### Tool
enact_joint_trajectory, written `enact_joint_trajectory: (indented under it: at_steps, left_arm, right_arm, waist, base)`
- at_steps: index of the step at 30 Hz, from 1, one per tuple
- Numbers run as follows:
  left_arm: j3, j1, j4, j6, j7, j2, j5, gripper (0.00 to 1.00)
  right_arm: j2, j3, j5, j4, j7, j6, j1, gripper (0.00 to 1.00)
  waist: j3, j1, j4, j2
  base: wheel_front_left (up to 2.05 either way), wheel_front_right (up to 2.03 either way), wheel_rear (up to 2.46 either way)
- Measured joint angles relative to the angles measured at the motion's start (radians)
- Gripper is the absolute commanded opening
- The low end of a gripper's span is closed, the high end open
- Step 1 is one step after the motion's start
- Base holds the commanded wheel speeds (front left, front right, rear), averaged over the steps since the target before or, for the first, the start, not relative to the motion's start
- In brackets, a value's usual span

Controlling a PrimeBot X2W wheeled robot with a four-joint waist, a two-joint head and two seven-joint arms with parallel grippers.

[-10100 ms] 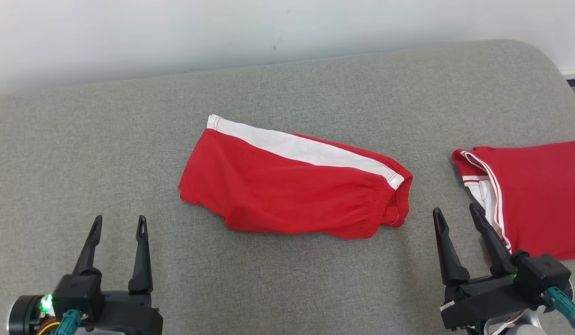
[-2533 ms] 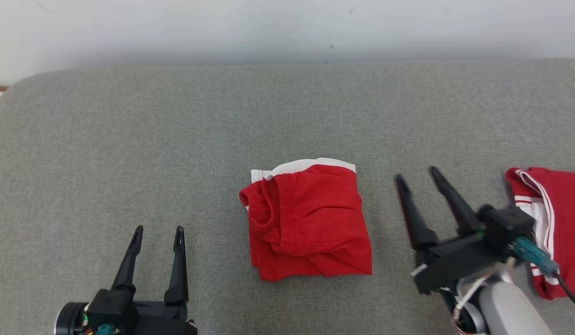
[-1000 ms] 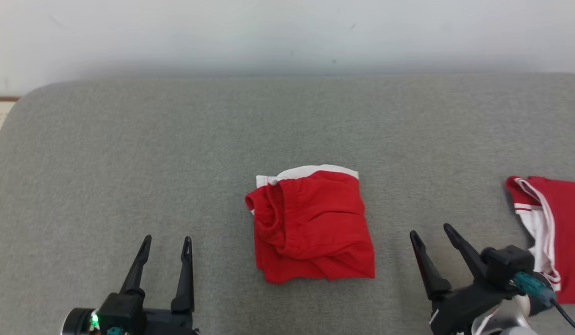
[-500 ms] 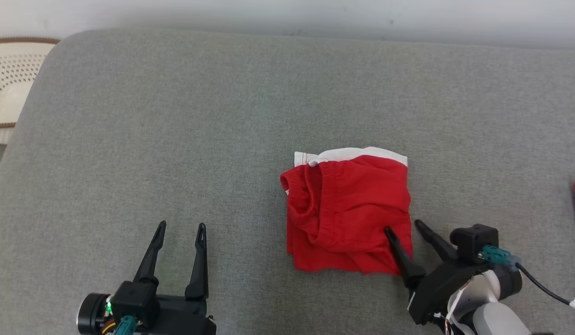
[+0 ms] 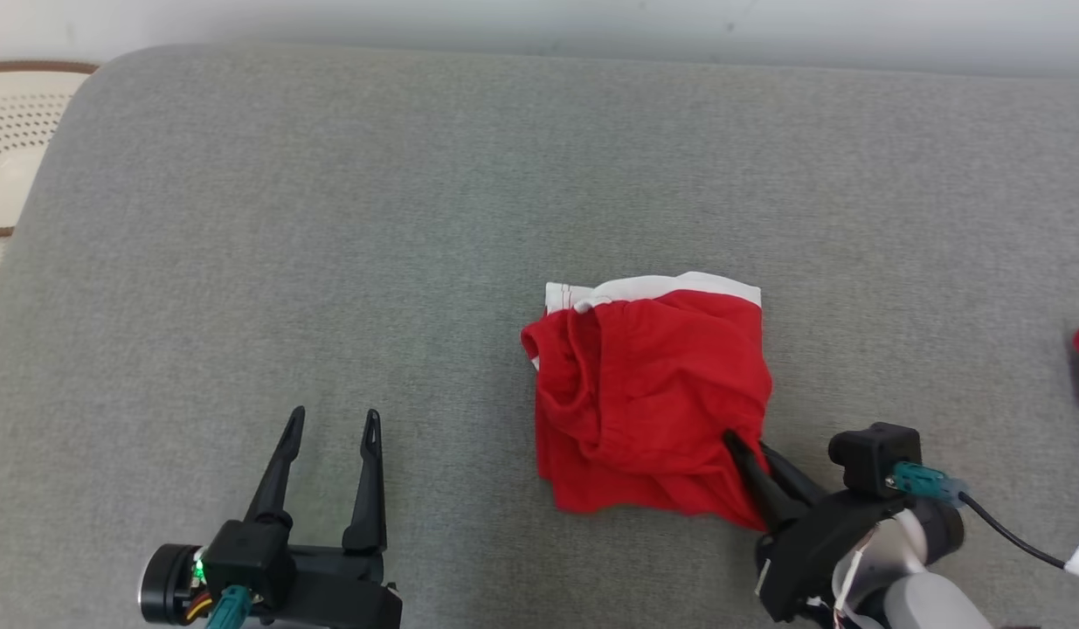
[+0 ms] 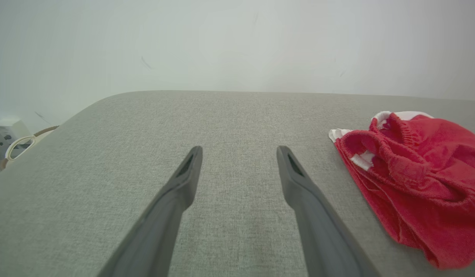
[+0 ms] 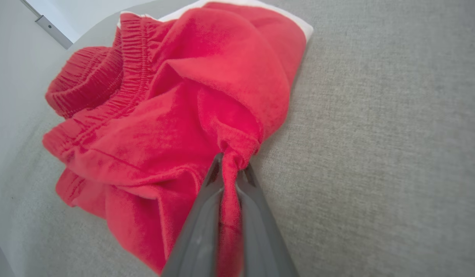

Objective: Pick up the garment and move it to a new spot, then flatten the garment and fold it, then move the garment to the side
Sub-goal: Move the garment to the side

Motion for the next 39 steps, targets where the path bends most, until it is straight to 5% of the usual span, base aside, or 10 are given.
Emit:
enact_joint_trajectory:
  at_steps: [9, 20, 33, 39]
  left_arm:
    - [0.010, 0.000, -0.047, 0.008, -0.002, 0.015, 0.011, 1.00]
    - [0.008, -0.029, -0.111, 0.010, 0.030, 0.060, 0.036, 1.00]
    - [-0.019, -0.097, -0.133, -0.007, 0.077, 0.081, 0.056, 1.00]
    - [-0.020, -0.099, -0.135, -0.007, 0.090, 0.095, 0.056, 1.00]
  right_arm:
    - [-0.097, -0.032, -0.081, -0.112, 0.014, 0.000, 0.078, 0.00]
    - [-0.201, -0.092, -0.161, -0.199, 0.003, 0.000, 0.157, 0.00]
    - [-0.289, -0.111, -0.236, -0.276, -0.138, 0.000, 0.008, 0.00]
    - [-0.285, -0.173, -0.188, -0.185, -0.193, 0.000, -0.085, 0.00]
  waist:
    - [-0.002, -0.0001, -0.072, 0.0000]
    - [0.022, 0.0000, -0.261, 0.0000]
    - [0.076, 0.0000, -0.465, 0.0000]
    - [0.105, 0.0000, -0.506, 0.0000]
  base:
    - [0.00, 0.00, 0.00]
    - [0.00, 0.00, 0.00]
    - [0.00, 0.00, 0.00]
    - [0.00, 0.00, 0.00]
